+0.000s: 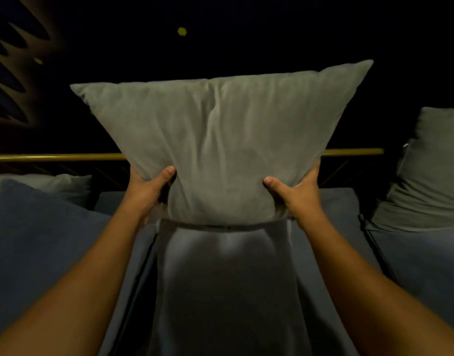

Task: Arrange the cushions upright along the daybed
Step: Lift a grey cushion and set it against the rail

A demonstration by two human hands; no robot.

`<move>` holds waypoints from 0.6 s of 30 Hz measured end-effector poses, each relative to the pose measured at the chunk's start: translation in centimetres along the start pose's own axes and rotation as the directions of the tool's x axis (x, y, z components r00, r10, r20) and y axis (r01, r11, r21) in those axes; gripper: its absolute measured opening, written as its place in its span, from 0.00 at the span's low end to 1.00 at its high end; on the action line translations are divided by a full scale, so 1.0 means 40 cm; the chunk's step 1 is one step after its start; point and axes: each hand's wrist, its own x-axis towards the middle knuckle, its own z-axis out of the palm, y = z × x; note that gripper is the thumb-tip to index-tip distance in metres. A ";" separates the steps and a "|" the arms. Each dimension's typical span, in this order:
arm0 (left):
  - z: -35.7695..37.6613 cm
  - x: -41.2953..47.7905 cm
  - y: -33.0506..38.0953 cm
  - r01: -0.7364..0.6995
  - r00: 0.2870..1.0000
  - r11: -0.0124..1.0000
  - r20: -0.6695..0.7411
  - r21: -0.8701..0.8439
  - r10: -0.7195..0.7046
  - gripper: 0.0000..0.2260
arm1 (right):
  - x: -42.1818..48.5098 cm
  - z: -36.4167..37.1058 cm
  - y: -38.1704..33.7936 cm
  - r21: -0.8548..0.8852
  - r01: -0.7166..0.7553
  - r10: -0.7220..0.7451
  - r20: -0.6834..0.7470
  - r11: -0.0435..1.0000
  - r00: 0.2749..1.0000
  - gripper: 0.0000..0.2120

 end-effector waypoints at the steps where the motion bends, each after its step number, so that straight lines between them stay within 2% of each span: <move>1: -0.010 0.021 -0.012 0.009 1.000 1.000 -0.005 0.016 -0.009 0.50 | 0.012 0.023 0.014 -0.012 -0.013 0.013 0.007 1.000 1.000 0.57; 7: -0.061 0.109 -0.161 0.116 0.992 0.993 -0.051 0.030 -0.114 0.35 | 0.044 0.148 0.094 -0.142 -0.146 0.159 0.085 0.979 0.984 0.62; 9: -0.073 0.138 -0.209 0.152 0.986 0.985 -0.073 0.076 -0.147 0.37 | 0.059 0.177 0.108 -0.176 -0.162 0.175 0.066 0.971 0.982 0.62; 12: -0.057 0.167 -0.225 0.160 0.981 0.970 -0.138 0.182 -0.136 0.50 | 0.078 0.201 0.126 -0.238 -0.198 0.203 -0.002 0.951 0.979 0.62; 16: -0.051 0.166 -0.223 0.052 0.992 0.969 -0.123 0.240 -0.023 0.44 | 0.043 0.203 0.131 -0.354 -0.266 0.268 -0.044 0.897 0.962 0.61; 18: -0.070 0.150 -0.213 0.007 0.997 0.971 -0.080 0.240 0.013 0.44 | 0.012 0.200 0.119 -0.396 -0.251 0.235 -0.089 0.883 0.968 0.58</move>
